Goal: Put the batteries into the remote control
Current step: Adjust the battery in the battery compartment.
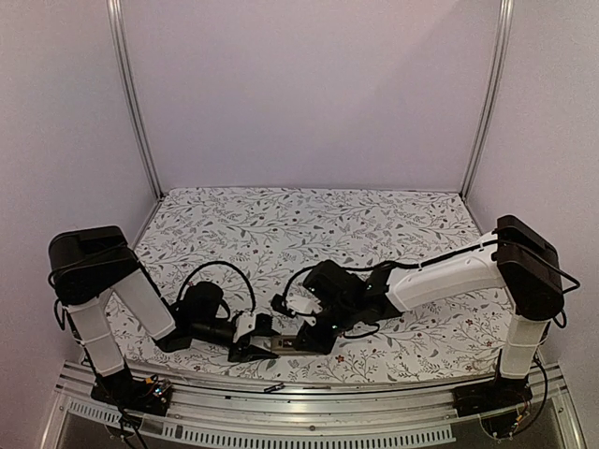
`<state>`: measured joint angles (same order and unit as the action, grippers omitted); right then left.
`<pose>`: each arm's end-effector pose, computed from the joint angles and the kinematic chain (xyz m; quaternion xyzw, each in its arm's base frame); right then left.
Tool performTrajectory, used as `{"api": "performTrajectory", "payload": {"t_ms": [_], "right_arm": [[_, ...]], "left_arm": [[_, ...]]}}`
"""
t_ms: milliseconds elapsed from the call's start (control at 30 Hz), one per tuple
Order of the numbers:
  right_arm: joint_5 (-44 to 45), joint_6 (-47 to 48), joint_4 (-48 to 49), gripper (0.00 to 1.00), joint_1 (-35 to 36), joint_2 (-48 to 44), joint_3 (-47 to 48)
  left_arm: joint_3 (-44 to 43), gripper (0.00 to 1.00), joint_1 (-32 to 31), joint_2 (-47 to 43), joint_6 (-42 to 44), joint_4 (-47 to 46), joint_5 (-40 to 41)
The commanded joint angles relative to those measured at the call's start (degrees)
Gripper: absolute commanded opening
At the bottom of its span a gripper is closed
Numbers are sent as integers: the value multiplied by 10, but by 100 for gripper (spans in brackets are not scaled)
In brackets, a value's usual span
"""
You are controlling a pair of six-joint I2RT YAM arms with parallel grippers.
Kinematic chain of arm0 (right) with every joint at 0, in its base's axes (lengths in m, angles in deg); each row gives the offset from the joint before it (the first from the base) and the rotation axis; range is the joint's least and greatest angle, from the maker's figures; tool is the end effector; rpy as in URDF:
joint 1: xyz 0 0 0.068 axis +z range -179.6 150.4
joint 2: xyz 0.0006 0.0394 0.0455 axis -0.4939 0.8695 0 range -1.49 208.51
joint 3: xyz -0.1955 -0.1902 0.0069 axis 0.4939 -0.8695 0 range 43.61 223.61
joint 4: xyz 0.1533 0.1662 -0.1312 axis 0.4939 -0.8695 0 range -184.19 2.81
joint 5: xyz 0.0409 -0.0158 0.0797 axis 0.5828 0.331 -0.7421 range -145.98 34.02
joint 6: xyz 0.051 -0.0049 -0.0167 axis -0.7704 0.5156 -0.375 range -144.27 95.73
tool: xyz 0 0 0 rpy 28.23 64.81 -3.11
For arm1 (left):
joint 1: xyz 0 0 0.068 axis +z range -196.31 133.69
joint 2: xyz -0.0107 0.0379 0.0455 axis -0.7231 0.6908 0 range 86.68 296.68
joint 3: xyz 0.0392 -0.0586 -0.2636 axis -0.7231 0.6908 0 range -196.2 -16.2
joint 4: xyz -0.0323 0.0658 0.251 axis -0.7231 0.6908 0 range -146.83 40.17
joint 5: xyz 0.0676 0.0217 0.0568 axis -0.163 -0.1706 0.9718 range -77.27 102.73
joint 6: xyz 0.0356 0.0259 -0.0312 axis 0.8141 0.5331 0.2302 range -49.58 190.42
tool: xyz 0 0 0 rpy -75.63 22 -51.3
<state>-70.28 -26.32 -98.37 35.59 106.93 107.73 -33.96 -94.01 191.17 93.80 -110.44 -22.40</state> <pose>0.1524 0.3506 0.1465 -0.5276 0.7880 0.2620 0.1793 0.1507 -0.1960 0.0715 0.6042 0.5986 -0.3551 0.3879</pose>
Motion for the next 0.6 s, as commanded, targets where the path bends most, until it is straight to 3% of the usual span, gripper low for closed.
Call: {"api": "performTrajectory", "payload": {"t_ms": [0, 267, 567], "right_arm": [[7, 36, -36, 21, -5, 9, 28], [5, 60, -74, 23, -4, 37, 56], [-10, 72, -60, 23, 1, -12, 48]], "left_arm": [[20, 43, -23, -7, -5, 2, -23], [27, 21, -29, -19, -53, -44, 71], [38, 19, -38, -23, -75, -58, 70]]}}
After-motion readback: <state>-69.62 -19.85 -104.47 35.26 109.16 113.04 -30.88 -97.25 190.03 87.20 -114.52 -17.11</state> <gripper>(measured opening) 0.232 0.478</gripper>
